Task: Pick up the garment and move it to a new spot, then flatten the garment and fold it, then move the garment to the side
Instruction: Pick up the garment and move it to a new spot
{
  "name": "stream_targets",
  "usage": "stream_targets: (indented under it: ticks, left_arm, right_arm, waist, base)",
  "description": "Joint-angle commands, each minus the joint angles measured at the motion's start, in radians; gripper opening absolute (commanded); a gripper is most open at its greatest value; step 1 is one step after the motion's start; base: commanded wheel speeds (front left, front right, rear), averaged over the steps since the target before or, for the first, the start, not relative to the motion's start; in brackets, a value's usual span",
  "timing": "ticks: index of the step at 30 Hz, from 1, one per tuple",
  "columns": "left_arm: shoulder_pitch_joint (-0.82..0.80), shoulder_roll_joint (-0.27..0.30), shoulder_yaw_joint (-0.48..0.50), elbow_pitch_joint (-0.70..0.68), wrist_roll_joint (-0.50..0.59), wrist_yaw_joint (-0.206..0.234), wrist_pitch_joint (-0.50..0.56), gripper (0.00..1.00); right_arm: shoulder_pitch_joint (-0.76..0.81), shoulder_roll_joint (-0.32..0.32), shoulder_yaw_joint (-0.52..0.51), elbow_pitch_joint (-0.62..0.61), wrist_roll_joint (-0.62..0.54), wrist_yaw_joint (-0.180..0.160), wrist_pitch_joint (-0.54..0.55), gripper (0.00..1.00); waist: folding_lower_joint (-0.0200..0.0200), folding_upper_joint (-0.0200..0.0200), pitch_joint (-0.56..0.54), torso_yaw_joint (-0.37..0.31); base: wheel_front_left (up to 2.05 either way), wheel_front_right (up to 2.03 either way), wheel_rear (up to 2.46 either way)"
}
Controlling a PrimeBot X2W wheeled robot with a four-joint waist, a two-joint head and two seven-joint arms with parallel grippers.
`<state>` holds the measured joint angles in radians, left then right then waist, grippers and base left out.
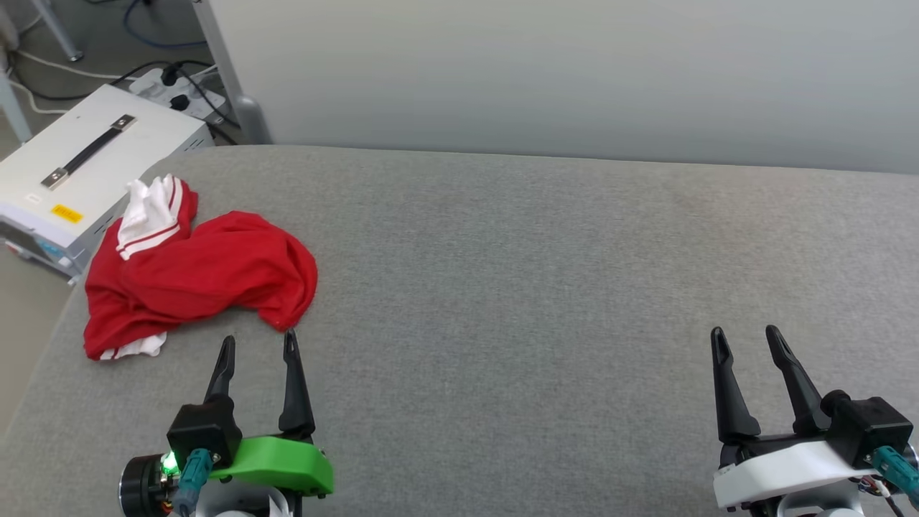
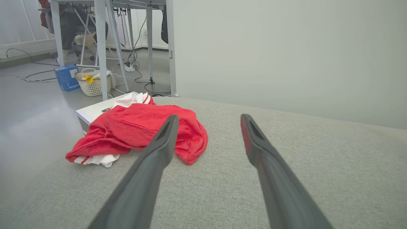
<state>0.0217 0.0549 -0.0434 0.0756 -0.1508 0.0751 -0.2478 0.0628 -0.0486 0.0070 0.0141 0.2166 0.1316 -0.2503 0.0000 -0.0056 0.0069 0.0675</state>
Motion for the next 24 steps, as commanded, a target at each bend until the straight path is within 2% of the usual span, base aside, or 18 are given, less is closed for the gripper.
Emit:
stream_targets:
  ticks: [1, 24]
  left_arm:
    - [0.01, -0.005, 0.004, 0.002, -0.005, 0.005, -0.013, 1.0]
    - [-0.003, -0.005, 0.032, 0.017, -0.037, 0.011, -0.014, 1.0]
  right_arm:
    - [0.016, -0.002, 0.004, -0.005, 0.008, -0.001, -0.011, 1.0]
    - [-0.001, -0.002, 0.043, -0.03, -0.03, -0.001, -0.011, 1.0]
  waist:
    - [0.0, 0.0056, 0.008, 0.031]
    - [0.0, 0.0056, 0.037, 0.262]
  base:
    - [0.0, 0.0, 0.0]
    - [0.0, 0.0, 0.0]
